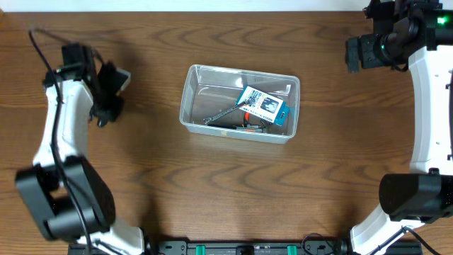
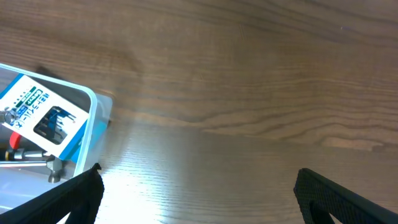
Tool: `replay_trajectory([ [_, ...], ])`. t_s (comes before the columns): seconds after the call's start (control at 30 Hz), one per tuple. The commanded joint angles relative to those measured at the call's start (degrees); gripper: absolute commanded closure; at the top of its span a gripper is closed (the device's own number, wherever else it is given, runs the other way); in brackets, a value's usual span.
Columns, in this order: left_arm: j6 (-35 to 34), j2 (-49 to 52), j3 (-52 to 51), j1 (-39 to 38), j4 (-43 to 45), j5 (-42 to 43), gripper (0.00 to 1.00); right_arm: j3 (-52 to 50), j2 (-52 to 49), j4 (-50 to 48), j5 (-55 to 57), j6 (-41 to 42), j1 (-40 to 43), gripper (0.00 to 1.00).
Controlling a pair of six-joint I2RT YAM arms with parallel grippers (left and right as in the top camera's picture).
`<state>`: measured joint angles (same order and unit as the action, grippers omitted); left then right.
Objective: Pack container
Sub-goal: 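Carry the screwdriver with the left gripper over the container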
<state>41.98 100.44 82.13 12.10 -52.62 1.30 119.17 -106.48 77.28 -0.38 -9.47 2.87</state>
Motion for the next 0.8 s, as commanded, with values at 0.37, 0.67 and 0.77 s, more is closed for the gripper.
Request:
replay_trajectory([
  [0.37,15.65,-6.05,6.95,-30.97,8.96,4.17,0.94,-0.04,-0.70,0.11,0.37,-0.46,0.31,0.01],
  [0.67,14.49,7.02,6.93,-39.45,10.27,6.27,0.94,-0.04,-0.70,0.35,0.37,-0.46,0.31,0.01],
  [0.77,13.22,11.54,6.93,-39.60,10.03,6.27,0.94,-0.04,-0.70,0.37,0.37,-0.46,0.31,0.01],
])
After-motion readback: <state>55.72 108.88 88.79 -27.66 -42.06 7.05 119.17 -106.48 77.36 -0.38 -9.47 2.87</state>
